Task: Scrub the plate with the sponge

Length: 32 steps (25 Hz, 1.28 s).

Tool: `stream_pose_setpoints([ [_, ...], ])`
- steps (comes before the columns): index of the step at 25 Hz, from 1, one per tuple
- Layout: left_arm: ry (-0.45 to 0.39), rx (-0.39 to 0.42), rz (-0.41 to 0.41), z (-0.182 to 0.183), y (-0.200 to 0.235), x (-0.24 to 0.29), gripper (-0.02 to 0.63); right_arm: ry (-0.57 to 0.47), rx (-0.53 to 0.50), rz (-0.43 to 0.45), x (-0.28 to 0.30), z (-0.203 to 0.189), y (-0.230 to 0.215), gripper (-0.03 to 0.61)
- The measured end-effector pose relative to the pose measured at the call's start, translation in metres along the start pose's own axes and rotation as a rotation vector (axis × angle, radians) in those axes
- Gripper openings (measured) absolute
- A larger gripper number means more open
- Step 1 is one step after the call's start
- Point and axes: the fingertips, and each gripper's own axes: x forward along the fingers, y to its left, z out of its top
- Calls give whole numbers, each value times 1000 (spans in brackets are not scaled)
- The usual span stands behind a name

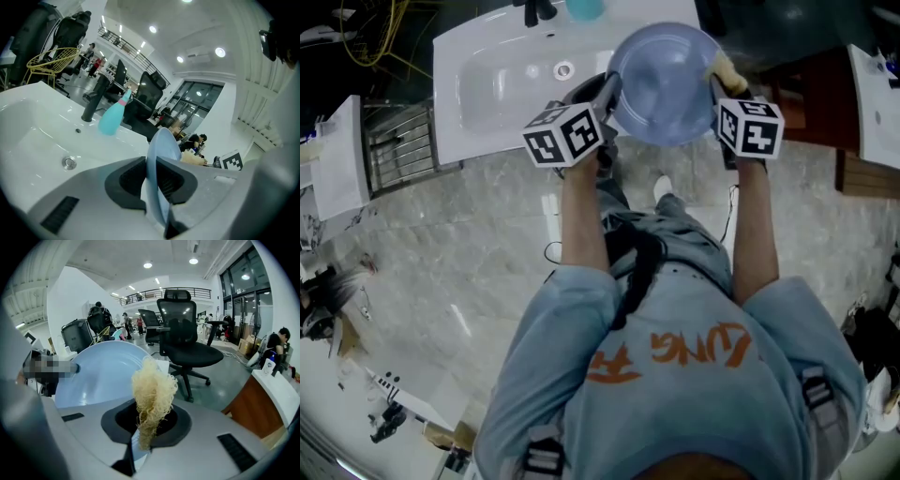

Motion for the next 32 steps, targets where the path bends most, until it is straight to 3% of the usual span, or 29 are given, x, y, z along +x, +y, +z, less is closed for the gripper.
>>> stream_pose_setpoints([
  [5, -36, -57, 19, -4, 13, -8, 46, -21, -44, 47, -2, 9, 19, 34],
  [12, -104, -117, 30, 3, 20, -11, 46, -117, -132, 247, -7, 48, 91, 34],
  [16, -129, -127, 46, 3, 23, -17, 46, -128, -160, 348, -10, 51, 131, 34],
  [25, -213, -174, 86, 9, 30, -36, 46, -60, -173, 562, -13, 31, 195, 34],
  [32, -259, -208, 104, 14, 40, -44, 46, -1, -207, 670, -14, 14, 234, 34],
])
